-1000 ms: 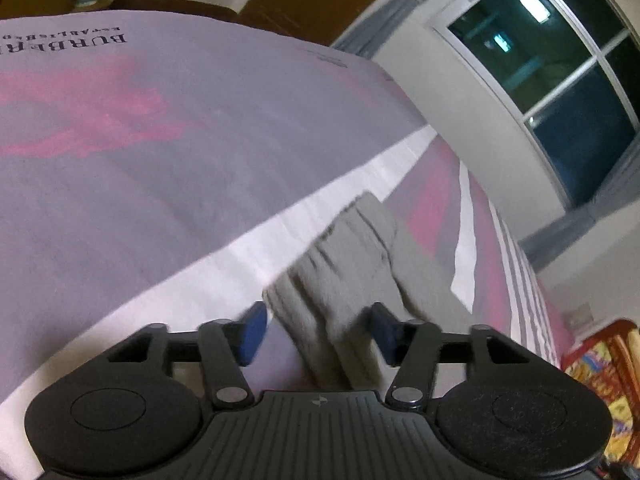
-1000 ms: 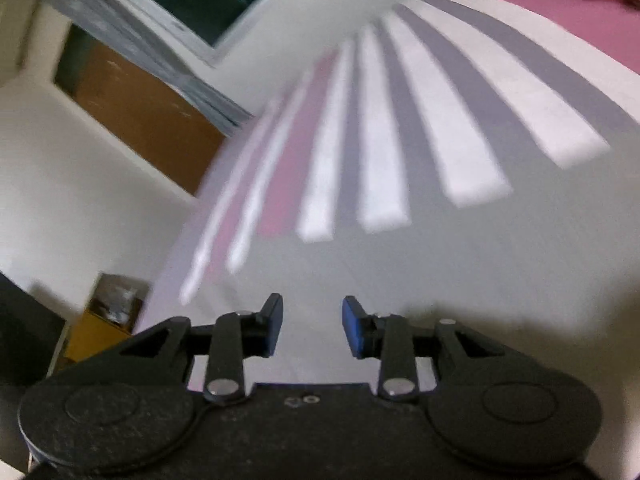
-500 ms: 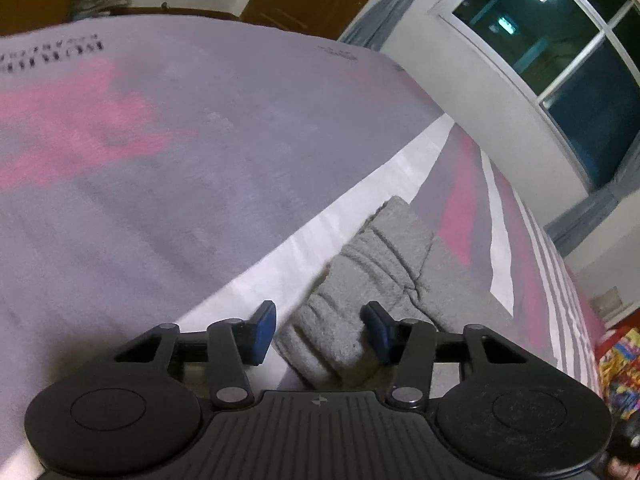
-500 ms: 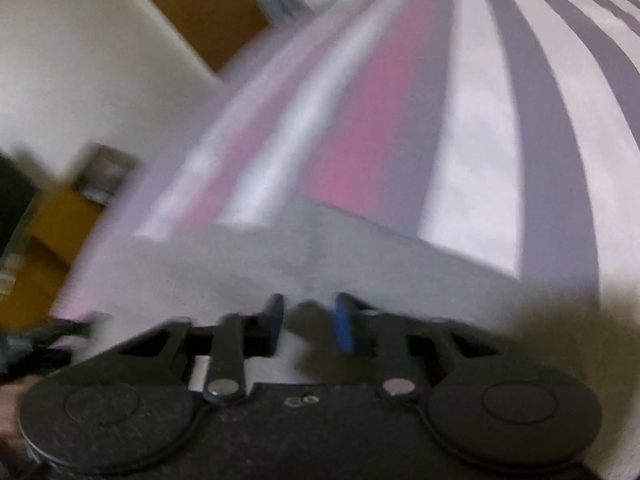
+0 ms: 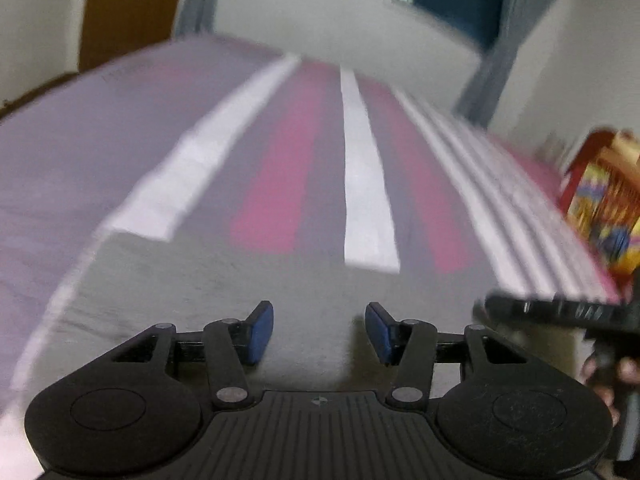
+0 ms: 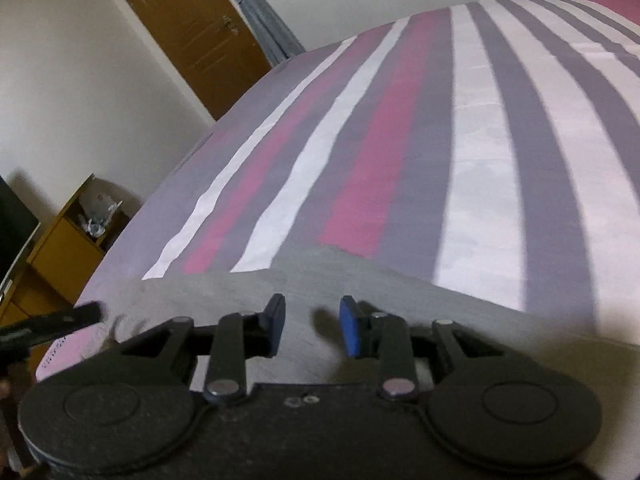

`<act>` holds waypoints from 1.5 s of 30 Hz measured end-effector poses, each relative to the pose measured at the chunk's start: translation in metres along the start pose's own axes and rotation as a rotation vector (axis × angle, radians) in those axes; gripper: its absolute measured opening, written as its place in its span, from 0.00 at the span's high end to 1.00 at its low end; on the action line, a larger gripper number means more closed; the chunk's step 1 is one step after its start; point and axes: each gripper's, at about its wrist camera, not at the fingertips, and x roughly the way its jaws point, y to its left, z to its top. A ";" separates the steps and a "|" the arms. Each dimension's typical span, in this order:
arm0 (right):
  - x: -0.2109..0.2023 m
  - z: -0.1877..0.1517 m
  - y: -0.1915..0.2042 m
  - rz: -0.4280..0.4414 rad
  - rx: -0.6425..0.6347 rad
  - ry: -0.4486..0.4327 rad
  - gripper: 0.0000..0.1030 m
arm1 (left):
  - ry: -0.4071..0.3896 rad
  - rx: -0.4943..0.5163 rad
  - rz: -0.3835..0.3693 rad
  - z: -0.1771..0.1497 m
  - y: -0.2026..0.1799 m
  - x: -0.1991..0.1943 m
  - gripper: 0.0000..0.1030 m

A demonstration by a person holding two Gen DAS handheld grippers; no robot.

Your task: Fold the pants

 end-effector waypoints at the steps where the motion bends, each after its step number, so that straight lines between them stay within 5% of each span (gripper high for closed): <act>1: 0.007 0.000 0.002 -0.007 -0.002 0.001 0.70 | 0.020 0.028 0.039 -0.002 -0.003 0.013 0.50; 4: 0.027 0.001 0.001 -0.100 -0.020 -0.008 0.72 | 0.032 0.041 0.076 -0.005 0.004 0.031 0.50; 11: -0.006 0.003 -0.005 -0.065 0.031 -0.084 0.68 | -0.055 0.070 0.090 -0.010 -0.005 -0.013 0.43; 16: -0.001 -0.015 -0.014 -0.121 0.015 -0.038 0.72 | -0.053 0.117 0.127 -0.022 -0.005 0.004 0.43; 26: -0.042 -0.020 -0.029 -0.162 0.000 -0.094 0.67 | -0.065 0.144 0.130 -0.027 -0.009 0.003 0.40; 29: -0.050 -0.028 -0.045 -0.207 0.030 -0.073 0.72 | -0.093 0.096 0.026 -0.021 -0.023 -0.018 0.40; 32: -0.080 -0.033 -0.051 -0.190 0.059 -0.140 0.65 | -0.106 0.169 -0.009 -0.020 -0.049 -0.021 0.40; 35: -0.093 -0.038 -0.059 -0.218 0.069 -0.149 0.67 | -0.004 0.195 0.001 -0.029 -0.059 0.008 0.40; 38: -0.102 -0.045 -0.086 -0.278 0.099 -0.113 0.78 | 0.017 0.186 -0.001 -0.041 -0.054 0.020 0.40; 45: -0.192 -0.065 -0.173 -0.388 0.208 -0.204 0.73 | 0.029 0.208 0.008 -0.043 -0.055 0.015 0.40</act>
